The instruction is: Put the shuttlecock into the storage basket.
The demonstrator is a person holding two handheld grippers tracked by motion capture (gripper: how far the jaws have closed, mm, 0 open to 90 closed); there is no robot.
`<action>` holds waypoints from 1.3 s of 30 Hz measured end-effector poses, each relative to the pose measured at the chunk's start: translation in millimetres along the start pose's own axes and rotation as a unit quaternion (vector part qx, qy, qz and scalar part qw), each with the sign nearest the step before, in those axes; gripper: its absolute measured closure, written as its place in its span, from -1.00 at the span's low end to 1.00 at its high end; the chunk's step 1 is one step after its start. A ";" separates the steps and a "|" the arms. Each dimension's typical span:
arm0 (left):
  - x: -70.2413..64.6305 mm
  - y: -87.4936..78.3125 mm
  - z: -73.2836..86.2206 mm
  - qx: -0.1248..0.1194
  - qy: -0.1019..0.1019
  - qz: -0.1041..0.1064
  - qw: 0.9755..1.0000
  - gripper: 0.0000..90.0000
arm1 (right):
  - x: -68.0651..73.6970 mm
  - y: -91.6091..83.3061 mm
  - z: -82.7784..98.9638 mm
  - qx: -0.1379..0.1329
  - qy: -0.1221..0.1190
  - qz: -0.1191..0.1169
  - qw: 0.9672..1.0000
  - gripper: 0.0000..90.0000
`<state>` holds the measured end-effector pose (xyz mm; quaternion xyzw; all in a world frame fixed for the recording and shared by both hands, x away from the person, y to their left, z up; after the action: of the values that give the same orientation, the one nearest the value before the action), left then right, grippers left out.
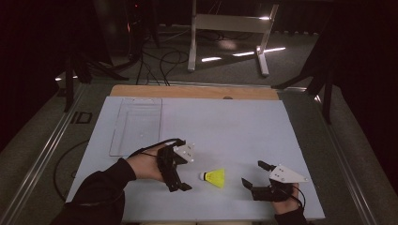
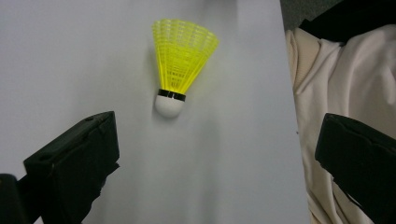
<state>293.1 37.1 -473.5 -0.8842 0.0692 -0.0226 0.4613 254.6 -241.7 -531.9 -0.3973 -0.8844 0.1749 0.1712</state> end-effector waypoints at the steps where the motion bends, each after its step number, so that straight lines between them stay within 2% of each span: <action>1: 1.1 1.0 -1.0 0.000 0.002 -0.001 1.000 -0.98 | 0.0 -0.1 -0.2 -0.001 -0.001 0.000 1.000 -0.76; 8: 8.0 14.0 -9.0 -0.025 0.006 0.010 1.000 -0.97 | 0.4 0.0 -0.7 0.000 -0.003 -0.002 1.000 -0.76; 16: 15.9 31.7 -7.7 -0.018 0.019 0.008 1.000 -0.92 | 0.7 -0.3 -1.0 0.000 -0.005 0.000 1.000 -0.76; 20: 18.8 39.1 -6.0 -0.019 0.011 0.017 1.000 -0.88 | 0.8 0.4 -0.6 0.001 -0.005 -0.002 1.000 -0.76; 26: 23.8 49.8 -0.1 -0.008 0.013 0.012 1.000 -0.77 | 1.1 1.2 -0.5 0.002 -0.005 -0.004 1.000 -0.76; 31: 27.2 60.6 6.9 0.006 0.012 0.018 1.000 -0.61 | 1.4 2.2 0.0 0.006 -0.007 -0.007 1.000 -0.76; 35: 29.8 67.4 10.8 0.019 0.014 0.011 1.000 -0.55 | 1.4 2.6 0.2 0.006 -0.007 -0.007 1.000 -0.76; 39: 30.6 73.6 12.5 0.023 0.016 0.015 0.999 -0.45 | 1.4 2.9 0.6 0.009 -0.006 -0.007 1.000 -0.76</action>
<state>317.2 1.4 -541.7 -0.8716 0.0893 -0.0315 0.4811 255.4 -238.9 -533.5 -0.3889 -0.8865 0.1837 0.1708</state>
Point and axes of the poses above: each handheld gripper's, and its own axes: y roughly forward along the jaws, z roughly out of its underside, x roughly to its left, the point moved 5 cm from there along y, roughly forward along the jaws, and after that the axes turned 9 degrees about y, right-handed, at the moved point
